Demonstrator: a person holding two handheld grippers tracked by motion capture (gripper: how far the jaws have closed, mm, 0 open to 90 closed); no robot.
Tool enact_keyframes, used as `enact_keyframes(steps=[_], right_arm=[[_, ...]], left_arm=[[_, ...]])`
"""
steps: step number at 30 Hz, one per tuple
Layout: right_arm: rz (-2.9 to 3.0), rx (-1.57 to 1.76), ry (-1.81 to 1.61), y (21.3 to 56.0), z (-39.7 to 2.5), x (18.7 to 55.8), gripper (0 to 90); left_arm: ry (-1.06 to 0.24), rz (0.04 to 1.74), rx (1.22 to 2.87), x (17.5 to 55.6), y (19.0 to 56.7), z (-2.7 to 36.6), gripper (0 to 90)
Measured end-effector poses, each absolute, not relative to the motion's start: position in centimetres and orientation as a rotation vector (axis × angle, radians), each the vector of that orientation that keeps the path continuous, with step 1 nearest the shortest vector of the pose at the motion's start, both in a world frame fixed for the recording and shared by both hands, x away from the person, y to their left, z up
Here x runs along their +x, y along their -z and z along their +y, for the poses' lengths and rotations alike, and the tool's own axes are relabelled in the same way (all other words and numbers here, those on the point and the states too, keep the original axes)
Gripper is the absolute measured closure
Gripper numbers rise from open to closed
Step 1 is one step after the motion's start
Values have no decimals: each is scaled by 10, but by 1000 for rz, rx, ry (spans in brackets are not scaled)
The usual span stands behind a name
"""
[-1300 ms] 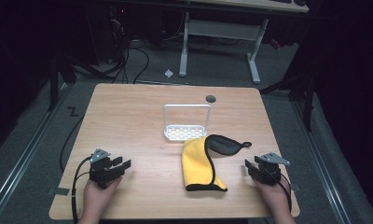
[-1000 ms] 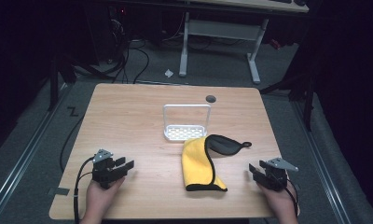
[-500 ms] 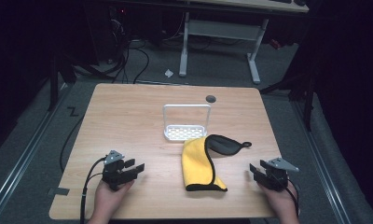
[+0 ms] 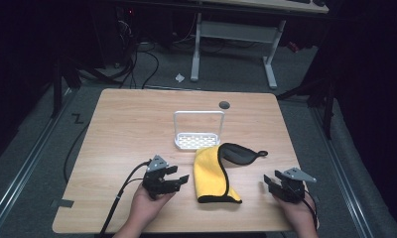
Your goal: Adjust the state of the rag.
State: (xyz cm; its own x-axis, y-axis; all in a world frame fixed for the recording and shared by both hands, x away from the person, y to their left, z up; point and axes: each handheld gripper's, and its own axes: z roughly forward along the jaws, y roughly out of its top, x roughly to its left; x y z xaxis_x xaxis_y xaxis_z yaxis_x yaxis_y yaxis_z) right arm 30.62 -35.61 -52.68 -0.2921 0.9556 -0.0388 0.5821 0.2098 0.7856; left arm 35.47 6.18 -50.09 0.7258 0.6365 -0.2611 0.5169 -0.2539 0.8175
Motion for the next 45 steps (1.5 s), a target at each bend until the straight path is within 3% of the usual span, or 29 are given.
enact_keyframes(steps=[7,15,21,23,27,29,39,45], right_arm=[[1961,1429,-919,528,-357,307,498],[1974,1419,-921,528,-354,308,498],[1982,1420,-926,529,-355,308,499],[1982,1422,-926,529,-355,308,499],[1980,1422,-929,529,-355,308,500],[1980,1421,-931,529,-355,308,500],[1984,1419,-927,529,-353,307,501],[1990,1388,-941,525,-346,305,500]], left_arm=[[-105,863,1912,376,492,30,356],[-144,789,1922,393,471,-14,331],[-140,830,1988,406,475,-39,303],[-127,852,2014,408,480,-42,370],[-125,860,2151,405,504,-48,644],[-133,836,2166,401,508,-46,708],[-60,794,2140,376,509,-23,728],[5,803,2045,355,506,11,735]])
